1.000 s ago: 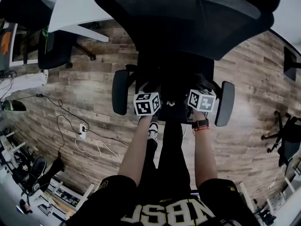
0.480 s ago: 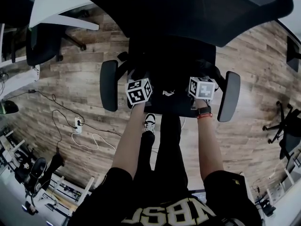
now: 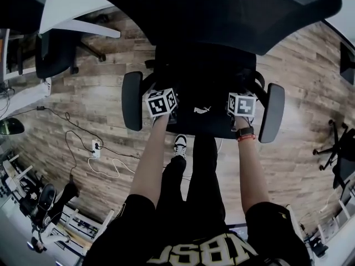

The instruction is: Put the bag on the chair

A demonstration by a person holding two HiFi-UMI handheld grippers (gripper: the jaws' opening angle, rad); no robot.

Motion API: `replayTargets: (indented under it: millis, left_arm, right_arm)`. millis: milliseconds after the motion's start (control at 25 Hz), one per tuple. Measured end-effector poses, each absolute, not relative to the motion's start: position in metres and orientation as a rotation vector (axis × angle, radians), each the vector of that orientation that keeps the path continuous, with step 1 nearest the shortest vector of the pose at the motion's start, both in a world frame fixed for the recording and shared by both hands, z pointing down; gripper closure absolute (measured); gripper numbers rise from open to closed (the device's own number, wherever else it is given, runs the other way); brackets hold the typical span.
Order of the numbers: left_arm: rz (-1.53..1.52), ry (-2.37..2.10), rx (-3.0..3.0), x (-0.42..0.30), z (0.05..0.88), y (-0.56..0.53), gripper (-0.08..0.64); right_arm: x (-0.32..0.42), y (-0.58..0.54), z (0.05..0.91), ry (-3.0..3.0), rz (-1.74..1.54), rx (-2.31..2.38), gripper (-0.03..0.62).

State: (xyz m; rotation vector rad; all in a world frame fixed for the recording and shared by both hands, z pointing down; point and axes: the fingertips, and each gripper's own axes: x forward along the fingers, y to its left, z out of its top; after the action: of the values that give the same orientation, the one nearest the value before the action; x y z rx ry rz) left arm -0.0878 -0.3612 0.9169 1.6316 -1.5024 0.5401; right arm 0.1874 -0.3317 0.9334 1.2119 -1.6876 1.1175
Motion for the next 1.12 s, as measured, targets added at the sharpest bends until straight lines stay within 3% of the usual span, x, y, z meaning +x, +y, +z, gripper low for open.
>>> replayTargets:
  millis: [560, 1120]
  left_arm:
    - [0.483, -1.472, 1.660, -0.074, 0.845, -0.298, 0.184]
    - [0.255, -1.563, 2.004, -0.068, 0.645, -0.283, 0.185]
  right_arm:
    - [0.173, -0.293, 0.840, -1.793, 1.125, 1.324, 0.264]
    - [0.141, -0.274, 0.663, -2.108, 0.939, 1.570, 0.282]
